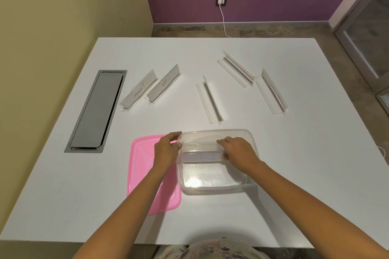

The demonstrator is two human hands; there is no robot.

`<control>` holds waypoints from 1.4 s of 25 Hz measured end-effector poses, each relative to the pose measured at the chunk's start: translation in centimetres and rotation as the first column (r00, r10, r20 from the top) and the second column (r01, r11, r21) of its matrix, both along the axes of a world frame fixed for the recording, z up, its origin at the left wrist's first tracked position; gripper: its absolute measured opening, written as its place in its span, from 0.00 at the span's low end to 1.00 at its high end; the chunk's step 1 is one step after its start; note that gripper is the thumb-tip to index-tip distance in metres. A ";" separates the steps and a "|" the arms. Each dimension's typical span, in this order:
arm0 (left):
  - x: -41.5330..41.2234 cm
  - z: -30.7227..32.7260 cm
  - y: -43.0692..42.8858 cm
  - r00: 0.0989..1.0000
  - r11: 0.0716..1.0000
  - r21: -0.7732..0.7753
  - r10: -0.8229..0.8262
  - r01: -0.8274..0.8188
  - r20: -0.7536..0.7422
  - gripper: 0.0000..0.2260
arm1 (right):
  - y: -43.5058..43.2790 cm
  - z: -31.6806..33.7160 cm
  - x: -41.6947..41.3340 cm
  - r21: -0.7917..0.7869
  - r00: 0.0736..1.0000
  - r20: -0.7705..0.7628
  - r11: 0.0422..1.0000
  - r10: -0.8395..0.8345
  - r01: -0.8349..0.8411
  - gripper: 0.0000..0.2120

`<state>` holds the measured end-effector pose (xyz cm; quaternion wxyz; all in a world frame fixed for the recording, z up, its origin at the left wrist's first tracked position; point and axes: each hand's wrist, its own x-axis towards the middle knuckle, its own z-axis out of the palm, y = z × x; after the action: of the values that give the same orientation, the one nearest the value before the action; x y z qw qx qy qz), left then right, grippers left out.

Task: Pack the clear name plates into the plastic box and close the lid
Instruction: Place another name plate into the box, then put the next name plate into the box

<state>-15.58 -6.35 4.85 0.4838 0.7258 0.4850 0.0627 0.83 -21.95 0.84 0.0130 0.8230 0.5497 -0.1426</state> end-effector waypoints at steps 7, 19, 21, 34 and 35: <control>-0.3 -0.6 -0.2 0.998 0.999 -0.004 0.045 -0.045 0.044 0.16 | -0.3 1.9 -0.8 0.278 0.990 -0.100 0.952 -0.103 0.128 0.18; 0.0 -0.9 0.0 0.995 0.997 -0.022 0.079 -0.078 0.061 0.16 | 9.4 1.3 5.4 -0.044 0.869 -0.140 0.880 -0.475 0.474 0.19; 0.0 -1.0 -0.1 0.994 0.995 -0.033 0.094 -0.092 0.064 0.15 | 10.1 0.9 5.8 -0.025 0.876 -0.127 0.885 -0.465 0.465 0.14; 0.7 -0.4 0.1 0.968 0.980 0.032 0.186 -0.194 0.167 0.15 | 6.7 4.0 7.0 0.387 0.981 0.089 0.913 -0.174 0.127 0.08; 1.0 0.0 0.3 0.960 0.976 0.037 0.203 -0.214 0.193 0.15 | 5.9 4.5 6.9 0.445 0.981 0.122 0.892 -0.152 0.083 0.07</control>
<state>-14.57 -6.02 4.80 0.4972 0.6750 0.5089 0.1956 7.75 -16.03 5.30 -0.1388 0.8450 0.5142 0.0476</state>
